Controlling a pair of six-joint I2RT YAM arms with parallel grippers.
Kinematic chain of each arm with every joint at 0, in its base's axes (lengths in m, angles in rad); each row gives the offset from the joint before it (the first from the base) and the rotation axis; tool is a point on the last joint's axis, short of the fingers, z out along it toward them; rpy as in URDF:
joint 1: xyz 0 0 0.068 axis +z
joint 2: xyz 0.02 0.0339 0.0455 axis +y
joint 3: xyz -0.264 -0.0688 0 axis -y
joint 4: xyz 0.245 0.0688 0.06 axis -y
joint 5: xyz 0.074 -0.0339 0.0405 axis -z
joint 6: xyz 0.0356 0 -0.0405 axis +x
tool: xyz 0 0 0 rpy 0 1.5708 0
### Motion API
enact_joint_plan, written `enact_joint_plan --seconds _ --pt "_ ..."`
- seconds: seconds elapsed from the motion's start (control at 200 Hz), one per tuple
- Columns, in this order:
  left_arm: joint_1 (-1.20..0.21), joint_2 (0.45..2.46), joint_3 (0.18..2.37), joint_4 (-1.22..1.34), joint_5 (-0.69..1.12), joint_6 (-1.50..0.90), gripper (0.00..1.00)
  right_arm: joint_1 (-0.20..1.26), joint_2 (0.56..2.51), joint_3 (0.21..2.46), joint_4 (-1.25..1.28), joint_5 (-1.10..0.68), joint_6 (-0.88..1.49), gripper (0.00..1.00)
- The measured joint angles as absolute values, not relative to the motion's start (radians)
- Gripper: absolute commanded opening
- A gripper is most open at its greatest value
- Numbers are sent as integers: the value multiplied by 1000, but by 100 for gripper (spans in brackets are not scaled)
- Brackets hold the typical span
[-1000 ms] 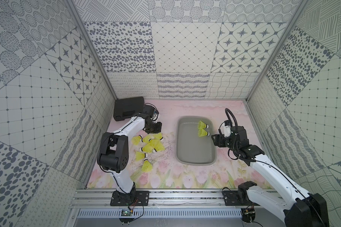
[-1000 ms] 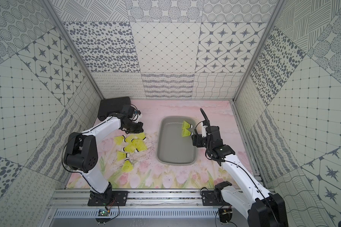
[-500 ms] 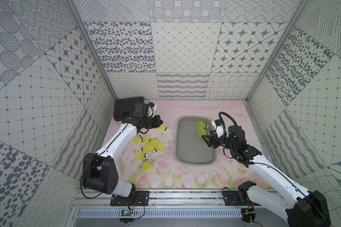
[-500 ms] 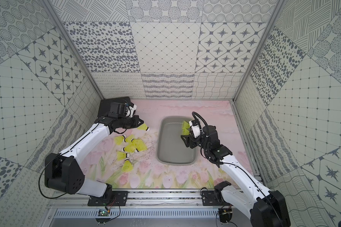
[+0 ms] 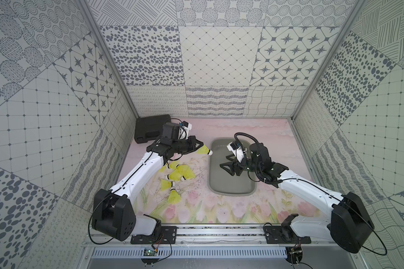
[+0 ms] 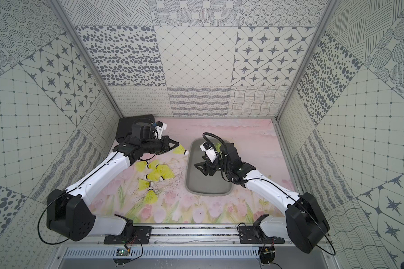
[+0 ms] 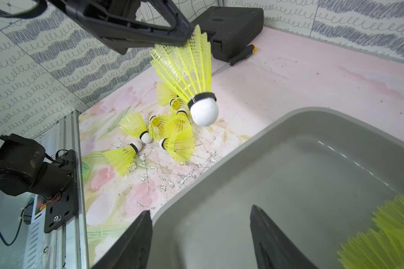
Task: Put the shuttlecocks into the storage box
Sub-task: Pick up the shuttlecock at the center of the board.
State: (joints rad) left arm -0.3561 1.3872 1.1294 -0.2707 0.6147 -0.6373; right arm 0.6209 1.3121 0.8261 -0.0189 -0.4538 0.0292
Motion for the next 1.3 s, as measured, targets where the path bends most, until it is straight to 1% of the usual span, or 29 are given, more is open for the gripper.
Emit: enact_joint_plan --seconds 0.135,0.25,0.435,0.53,0.675,0.715,0.91,0.996,1.076,1.151,1.206,1.301 --pt "-377 1391 1127 -249 635 -676 0 636 1374 871 -10 -469 30 69" --pt "-389 1398 1127 -236 649 -701 0 640 1409 896 -4 -474 32 67" --pt "-402 1407 1127 -227 674 -726 0 640 1442 922 7 -482 39 59" --pt "-405 1414 1127 -227 681 -734 0 641 1457 936 12 -487 43 57" --pt "-410 1420 1126 -227 686 -748 0 641 1471 947 20 -490 45 43" --pt "-410 1421 1126 -227 691 -748 0 641 1473 949 20 -490 48 38" --pt "-410 1422 1126 -227 707 -751 0 642 1473 950 19 -490 44 23" --pt "-410 1425 1126 -226 710 -751 12 642 1473 950 14 -485 44 21" --pt "-410 1428 1127 -228 710 -744 30 645 1473 950 9 -478 44 21" --pt "-410 1431 1141 -242 710 -729 42 645 1472 950 1 -468 41 21" --pt "-410 1435 1162 -266 710 -707 48 645 1472 950 -7 -464 36 21" --pt "-410 1450 1214 -335 709 -643 52 645 1472 949 -21 -461 29 21"
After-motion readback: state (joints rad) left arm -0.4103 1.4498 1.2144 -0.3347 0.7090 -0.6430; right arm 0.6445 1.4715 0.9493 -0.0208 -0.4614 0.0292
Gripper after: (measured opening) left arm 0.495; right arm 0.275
